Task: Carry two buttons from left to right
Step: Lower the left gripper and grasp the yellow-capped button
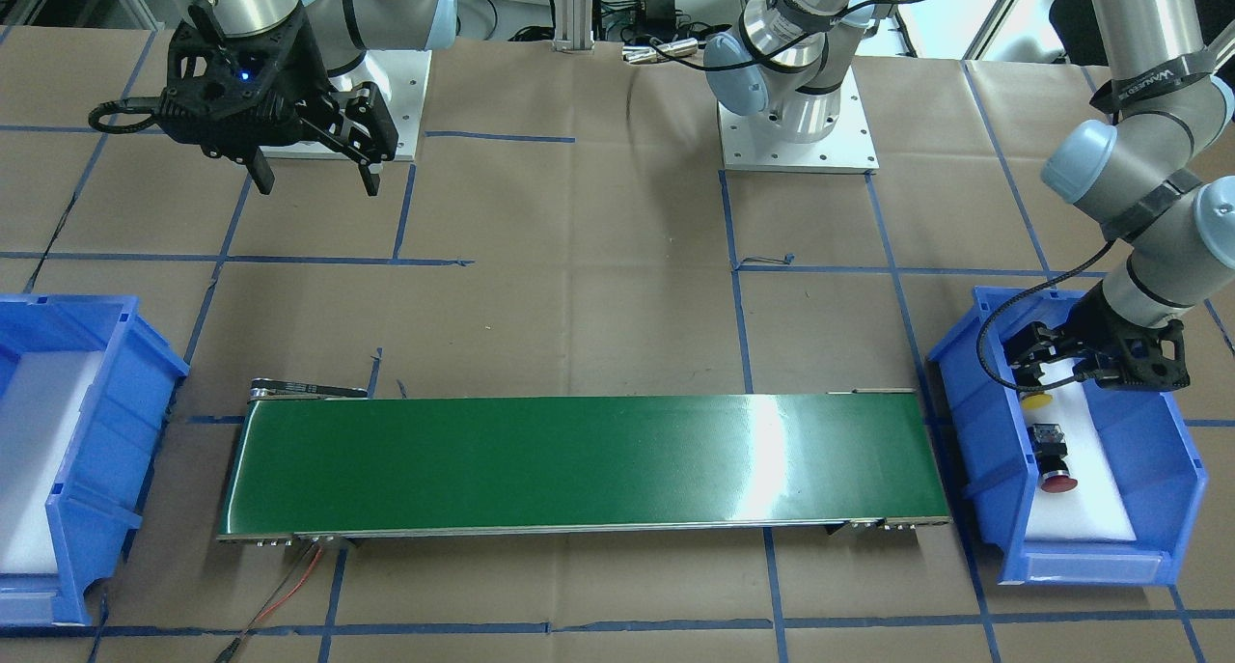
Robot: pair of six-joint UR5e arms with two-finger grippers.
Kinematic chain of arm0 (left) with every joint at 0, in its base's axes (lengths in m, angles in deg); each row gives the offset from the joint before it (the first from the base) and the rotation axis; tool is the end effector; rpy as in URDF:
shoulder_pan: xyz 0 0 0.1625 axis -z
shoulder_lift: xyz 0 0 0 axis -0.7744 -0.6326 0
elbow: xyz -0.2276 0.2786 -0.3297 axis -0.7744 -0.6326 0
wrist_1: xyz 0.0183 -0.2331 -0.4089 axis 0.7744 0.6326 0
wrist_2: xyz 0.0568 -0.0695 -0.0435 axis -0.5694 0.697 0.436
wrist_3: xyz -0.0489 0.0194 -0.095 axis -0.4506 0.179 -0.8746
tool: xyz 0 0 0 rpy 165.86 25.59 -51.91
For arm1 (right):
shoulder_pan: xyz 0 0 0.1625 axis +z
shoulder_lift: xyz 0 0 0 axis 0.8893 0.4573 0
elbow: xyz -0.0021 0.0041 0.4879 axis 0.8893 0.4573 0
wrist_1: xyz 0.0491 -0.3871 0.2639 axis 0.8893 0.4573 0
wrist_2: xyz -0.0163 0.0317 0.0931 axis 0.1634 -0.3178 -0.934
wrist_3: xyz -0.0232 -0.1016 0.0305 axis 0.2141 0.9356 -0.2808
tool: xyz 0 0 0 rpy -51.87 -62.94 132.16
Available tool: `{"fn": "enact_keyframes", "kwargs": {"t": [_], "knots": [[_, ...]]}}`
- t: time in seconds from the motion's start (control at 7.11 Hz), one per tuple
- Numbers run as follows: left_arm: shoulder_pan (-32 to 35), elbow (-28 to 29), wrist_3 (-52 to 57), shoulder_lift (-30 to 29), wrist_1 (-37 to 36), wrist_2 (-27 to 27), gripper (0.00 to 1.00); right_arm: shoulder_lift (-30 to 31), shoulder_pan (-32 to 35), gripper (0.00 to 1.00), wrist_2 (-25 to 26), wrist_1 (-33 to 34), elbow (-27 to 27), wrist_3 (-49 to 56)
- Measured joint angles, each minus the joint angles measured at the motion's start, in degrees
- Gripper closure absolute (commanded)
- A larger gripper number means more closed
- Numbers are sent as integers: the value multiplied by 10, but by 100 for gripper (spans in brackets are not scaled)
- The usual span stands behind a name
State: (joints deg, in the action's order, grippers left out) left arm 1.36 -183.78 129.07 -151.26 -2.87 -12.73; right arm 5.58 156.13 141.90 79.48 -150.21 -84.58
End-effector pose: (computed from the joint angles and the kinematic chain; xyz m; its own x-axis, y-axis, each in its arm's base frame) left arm 0.2663 -0.5621 0.2298 -0.9992 0.0395 -0.0102 0.0398 0.9985 -0.0365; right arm 0.1631 -0.5071 0.5441 -1.0000 -0.0031 -0.0022 -0.0029 0.9977 -0.0682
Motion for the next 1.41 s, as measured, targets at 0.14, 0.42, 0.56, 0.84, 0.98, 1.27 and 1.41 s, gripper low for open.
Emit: {"fn": "enact_keyframes", "kwargs": {"t": [0.14, 0.42, 0.56, 0.84, 0.98, 1.27, 1.41], "knots": [[0, -8, 0, -5, -9, 0, 0, 0, 0, 0, 0, 0, 1, 0], [0, -21, -1, -7, -18, -1, 11, 0, 0, 0, 0, 0, 1, 0], [0, -22, -1, -7, -20, -1, 36, 0, 0, 0, 0, 0, 2, 0], [0, -19, -2, -6, -19, -5, 82, 0, 0, 0, 0, 0, 3, 0], [0, -17, -5, -4, -17, -6, 93, 0, 0, 0, 1, 0, 3, 0], [1, -14, -10, 1, -13, -4, 97, 0, 0, 0, 1, 0, 3, 0], [2, -4, -11, 6, -3, -3, 97, 1, 0, 0, 1, 0, 4, 0]]}}
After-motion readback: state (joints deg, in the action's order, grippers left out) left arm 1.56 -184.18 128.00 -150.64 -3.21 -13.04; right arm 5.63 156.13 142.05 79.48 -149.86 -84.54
